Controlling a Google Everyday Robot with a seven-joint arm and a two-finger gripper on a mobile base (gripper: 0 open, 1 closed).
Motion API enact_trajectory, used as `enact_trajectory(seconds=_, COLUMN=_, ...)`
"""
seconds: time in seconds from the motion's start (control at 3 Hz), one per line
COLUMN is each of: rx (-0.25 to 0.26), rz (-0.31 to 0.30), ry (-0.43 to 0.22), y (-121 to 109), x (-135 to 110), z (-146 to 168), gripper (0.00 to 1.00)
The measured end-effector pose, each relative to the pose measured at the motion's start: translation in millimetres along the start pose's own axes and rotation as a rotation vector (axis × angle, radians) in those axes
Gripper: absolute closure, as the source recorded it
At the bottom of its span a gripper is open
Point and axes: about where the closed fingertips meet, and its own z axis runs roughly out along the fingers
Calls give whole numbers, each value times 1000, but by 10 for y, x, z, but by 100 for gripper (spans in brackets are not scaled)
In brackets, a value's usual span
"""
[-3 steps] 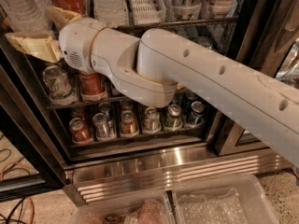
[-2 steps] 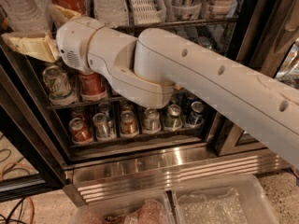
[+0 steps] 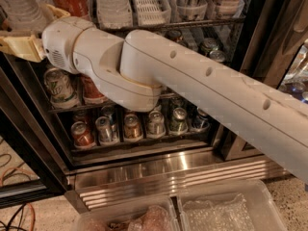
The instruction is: Pick water bottle from top shelf of fridge
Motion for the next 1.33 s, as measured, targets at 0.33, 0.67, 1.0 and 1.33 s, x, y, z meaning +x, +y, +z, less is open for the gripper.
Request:
enact_trajectory(seconds=0.33, rx=-5, rz=2, ry=-6, y=3, x=19, z=113, gripper=29)
enact_trajectory(seconds=0.67, rx=6, rz=-1, ry=6, y=-45, x=66, z=139, gripper=29)
enact_trajectory(seconds=1.0, rx=25, rz=-8, ry=23, y=-141, x=100, z=98, gripper=29)
enact_trajectory(seconds=1.33, rx=43, rz=-18, ry=25, y=-254, x=76, z=71, gripper=30)
